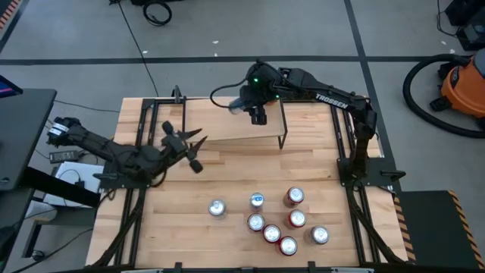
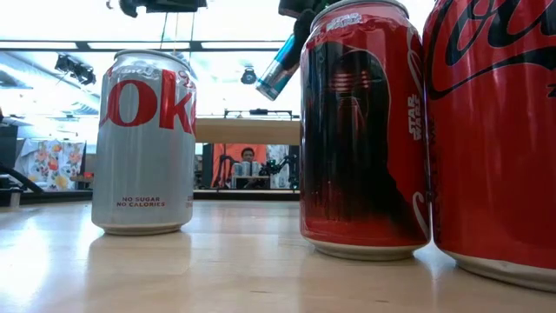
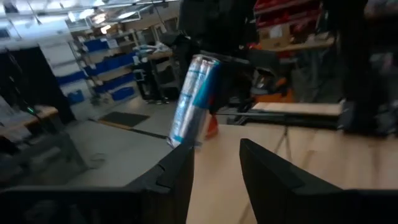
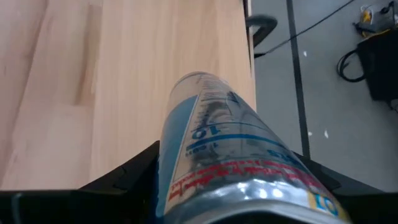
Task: Place canned beverage on shelf
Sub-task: Put the right blue soda can on the shelf
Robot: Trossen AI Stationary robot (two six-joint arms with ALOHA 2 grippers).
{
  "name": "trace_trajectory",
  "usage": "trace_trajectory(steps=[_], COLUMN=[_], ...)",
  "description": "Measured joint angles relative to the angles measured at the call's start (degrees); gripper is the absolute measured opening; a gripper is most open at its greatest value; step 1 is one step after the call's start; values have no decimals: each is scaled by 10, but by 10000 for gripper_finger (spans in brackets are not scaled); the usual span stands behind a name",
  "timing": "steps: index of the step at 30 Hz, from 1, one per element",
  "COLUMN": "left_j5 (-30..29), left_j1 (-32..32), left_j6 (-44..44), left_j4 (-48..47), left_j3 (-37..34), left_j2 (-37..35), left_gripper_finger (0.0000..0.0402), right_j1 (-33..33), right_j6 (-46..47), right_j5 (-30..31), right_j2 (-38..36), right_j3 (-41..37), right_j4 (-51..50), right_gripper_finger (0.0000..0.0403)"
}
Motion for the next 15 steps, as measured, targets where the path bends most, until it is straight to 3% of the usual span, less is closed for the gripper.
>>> trace_trajectory(steps=[5,11,15], left_j5=[84,222,313], left_j1=[76,182,235], left_j6=[19,-30,-30], left_j4=[-66,-203,-252], left_j3=[73,173,212], left_j2=[44,96,134], left_gripper_finger=[202,285,315], right_j1=[8,24,32], right_j6=[-13,-27,-34], right_j5=[13,19,19], right_j2=[-1,-6,-13], right_j3=[0,0,0], right_j4=[-1,-36,-53], right_gripper_finger=[257,257,257])
